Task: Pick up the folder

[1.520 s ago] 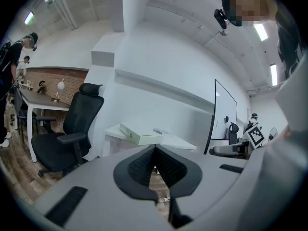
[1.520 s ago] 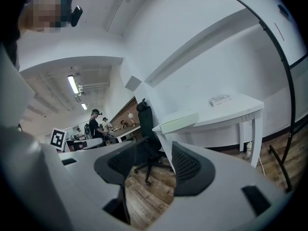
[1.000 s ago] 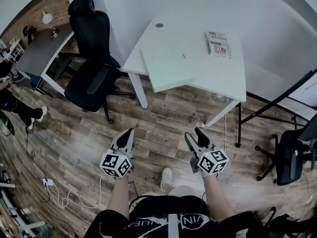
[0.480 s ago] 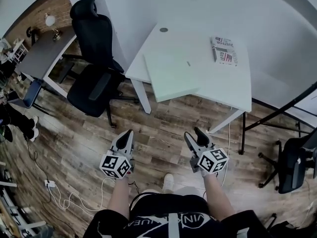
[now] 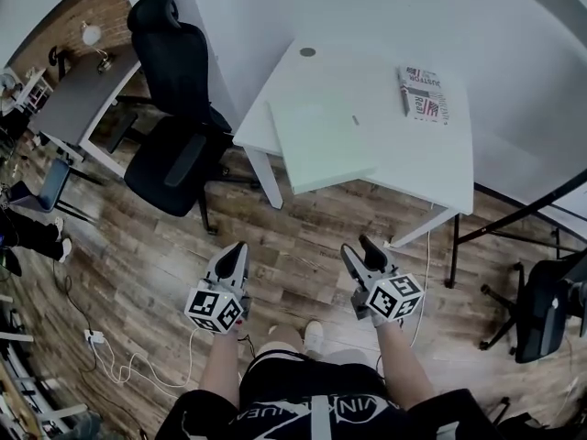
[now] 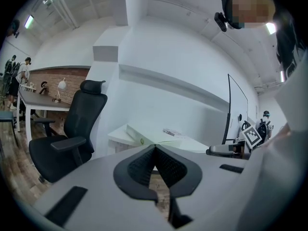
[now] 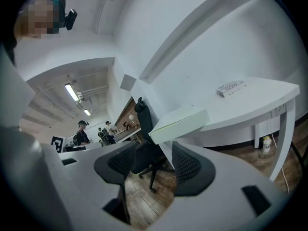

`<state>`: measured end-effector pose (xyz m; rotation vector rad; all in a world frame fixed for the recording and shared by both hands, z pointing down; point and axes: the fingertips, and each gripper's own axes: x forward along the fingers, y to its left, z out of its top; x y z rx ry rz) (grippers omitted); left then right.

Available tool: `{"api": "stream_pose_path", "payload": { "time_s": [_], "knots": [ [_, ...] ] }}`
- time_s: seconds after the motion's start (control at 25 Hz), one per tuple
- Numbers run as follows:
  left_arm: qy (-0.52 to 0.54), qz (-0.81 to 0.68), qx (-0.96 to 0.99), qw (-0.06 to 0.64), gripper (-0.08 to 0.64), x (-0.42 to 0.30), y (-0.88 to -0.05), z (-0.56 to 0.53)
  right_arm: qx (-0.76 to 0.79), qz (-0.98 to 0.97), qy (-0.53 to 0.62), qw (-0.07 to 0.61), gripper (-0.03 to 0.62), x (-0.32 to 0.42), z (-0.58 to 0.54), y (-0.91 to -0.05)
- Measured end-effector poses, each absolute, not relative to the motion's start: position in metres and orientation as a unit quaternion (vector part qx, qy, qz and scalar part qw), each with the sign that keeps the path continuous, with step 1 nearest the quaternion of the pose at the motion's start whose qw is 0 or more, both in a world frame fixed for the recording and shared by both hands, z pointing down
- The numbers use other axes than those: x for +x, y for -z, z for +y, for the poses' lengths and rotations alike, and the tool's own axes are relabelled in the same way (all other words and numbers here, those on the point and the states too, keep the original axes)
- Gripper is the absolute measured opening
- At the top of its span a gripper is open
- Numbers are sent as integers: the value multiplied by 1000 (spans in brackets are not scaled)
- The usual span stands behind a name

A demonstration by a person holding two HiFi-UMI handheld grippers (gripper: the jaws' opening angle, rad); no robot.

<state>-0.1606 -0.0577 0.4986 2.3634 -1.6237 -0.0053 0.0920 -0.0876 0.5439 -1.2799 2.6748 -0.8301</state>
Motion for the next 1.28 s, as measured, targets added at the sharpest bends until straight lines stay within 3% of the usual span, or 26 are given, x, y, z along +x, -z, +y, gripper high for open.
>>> {"api": "stream_pose_path", "payload": {
  "time_s": [0.8,1.28],
  "knots": [
    [0,-524,840,143,12,-172,-513,-152,-429,835,335,74,250,54,-156,-560],
    [-4,-501,851,158,12,-178,-540,-207,-422,750,473,188,325,24,-214,-587]
  ]
}}
